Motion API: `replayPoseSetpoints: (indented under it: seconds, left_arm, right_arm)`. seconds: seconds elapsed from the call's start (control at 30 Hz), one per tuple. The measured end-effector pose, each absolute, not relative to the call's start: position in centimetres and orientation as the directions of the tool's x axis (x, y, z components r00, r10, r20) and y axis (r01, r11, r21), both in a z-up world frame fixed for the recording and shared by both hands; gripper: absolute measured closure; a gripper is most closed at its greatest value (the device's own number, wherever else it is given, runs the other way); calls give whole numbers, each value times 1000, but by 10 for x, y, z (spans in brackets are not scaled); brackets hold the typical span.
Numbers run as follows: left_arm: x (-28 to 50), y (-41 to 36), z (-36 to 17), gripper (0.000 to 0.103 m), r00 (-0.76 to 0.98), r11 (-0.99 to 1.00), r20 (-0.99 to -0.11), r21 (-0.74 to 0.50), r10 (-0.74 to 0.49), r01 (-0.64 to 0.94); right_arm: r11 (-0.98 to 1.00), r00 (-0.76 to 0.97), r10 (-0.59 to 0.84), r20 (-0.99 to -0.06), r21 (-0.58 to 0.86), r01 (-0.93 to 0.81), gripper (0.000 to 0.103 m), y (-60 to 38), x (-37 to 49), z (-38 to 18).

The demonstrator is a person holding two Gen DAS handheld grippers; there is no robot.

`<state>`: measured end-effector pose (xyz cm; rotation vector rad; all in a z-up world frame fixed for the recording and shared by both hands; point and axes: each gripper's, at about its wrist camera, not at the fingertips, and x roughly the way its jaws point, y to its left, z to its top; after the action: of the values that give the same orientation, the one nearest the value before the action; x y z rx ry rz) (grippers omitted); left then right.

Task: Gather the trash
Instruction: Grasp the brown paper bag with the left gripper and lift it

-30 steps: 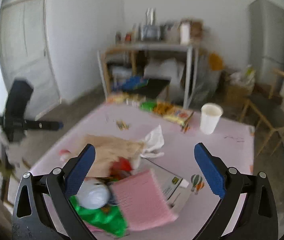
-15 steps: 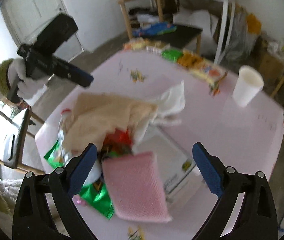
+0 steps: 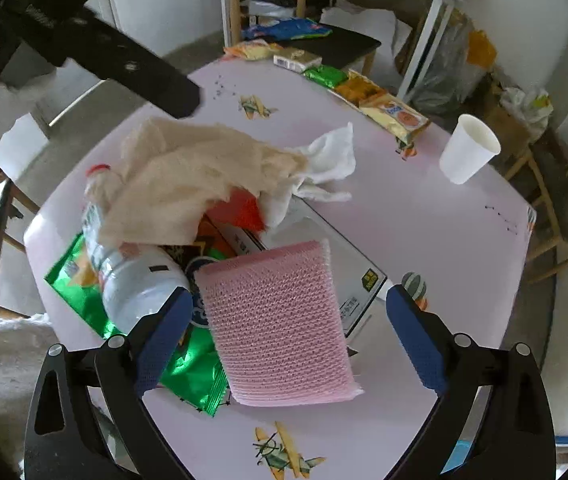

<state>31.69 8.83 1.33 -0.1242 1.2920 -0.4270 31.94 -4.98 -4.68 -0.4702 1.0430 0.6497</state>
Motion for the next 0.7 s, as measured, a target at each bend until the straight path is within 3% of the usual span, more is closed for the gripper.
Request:
replayPoseSetpoints:
  seconds: [0.37,0.43,0.63,0.7]
  left_arm:
    - [324,78,-32,19,56,961,-974,-203,-217,190]
    - [323,79,-33,23,49,963,-975,-203,-215,178]
    - [317,92,-30,49,75,971,-974,-203,-213,127]
    - [314,96,-29,62,90,974,-973,-202,-212,106]
  right_arm:
    - [727,266,232,-936,-15,-686,10,-43,339,-73]
    - [712,252,231,-940,-13,-702,10,-37,339,-72]
    - [726,261,161,-952,-65,-685,14,-29,338,-74]
    - [736,262,147,-954,-71,-673,14,-30,339,-75]
